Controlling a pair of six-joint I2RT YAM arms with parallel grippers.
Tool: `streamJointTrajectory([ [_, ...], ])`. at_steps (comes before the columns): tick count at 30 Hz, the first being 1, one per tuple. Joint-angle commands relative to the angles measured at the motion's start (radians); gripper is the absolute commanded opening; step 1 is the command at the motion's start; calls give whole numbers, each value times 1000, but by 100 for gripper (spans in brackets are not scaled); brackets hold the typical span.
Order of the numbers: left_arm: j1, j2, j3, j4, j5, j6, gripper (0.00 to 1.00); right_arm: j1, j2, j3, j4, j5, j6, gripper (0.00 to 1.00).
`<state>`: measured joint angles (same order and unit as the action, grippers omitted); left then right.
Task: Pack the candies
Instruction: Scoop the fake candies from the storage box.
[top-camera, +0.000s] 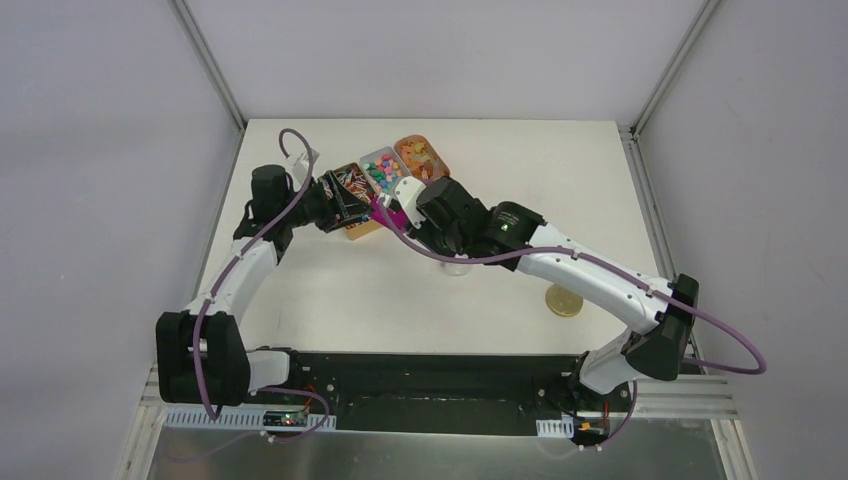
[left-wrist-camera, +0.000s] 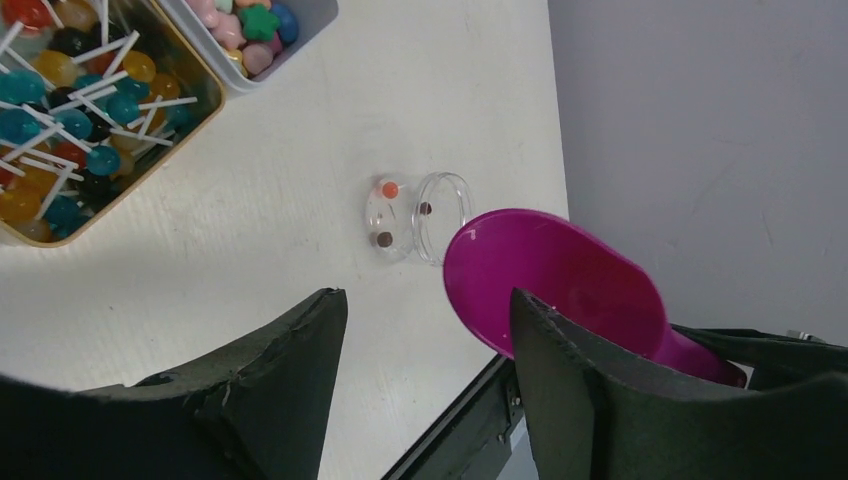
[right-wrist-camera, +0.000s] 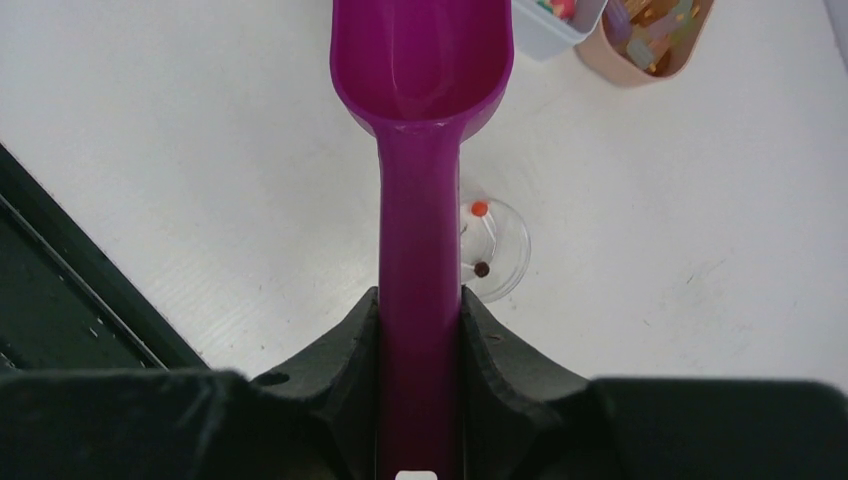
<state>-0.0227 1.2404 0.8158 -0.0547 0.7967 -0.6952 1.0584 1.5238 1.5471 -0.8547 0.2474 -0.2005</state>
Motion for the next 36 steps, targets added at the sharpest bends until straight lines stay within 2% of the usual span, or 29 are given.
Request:
streamJointTrajectory([
  [1,-18,24,-17,53,28,-19,61,4,-28,51,143,-3,1,0],
  [8,-38,68,-10,99,63,-33,60,2,-31,59,180,-32,-9,0],
  [19,-40,97,-40,89,15,-43,52,3,-118,-88,501,-27,-10,0],
  [23,-39,75,-25,63,-34,-32,52,3,-109,-128,549,-64,-8,0],
  [32,-4,9,74,-44,-250,7,81,2,-53,-103,514,-62,23,0],
  [33,-1,8,94,-57,-272,16,87,2,-41,-95,505,-56,25,0],
  [34,0,9,112,-66,-293,27,98,2,-31,-84,495,-48,27,0],
  [36,3,17,151,-90,-323,43,99,2,-8,-55,477,-35,33,0],
])
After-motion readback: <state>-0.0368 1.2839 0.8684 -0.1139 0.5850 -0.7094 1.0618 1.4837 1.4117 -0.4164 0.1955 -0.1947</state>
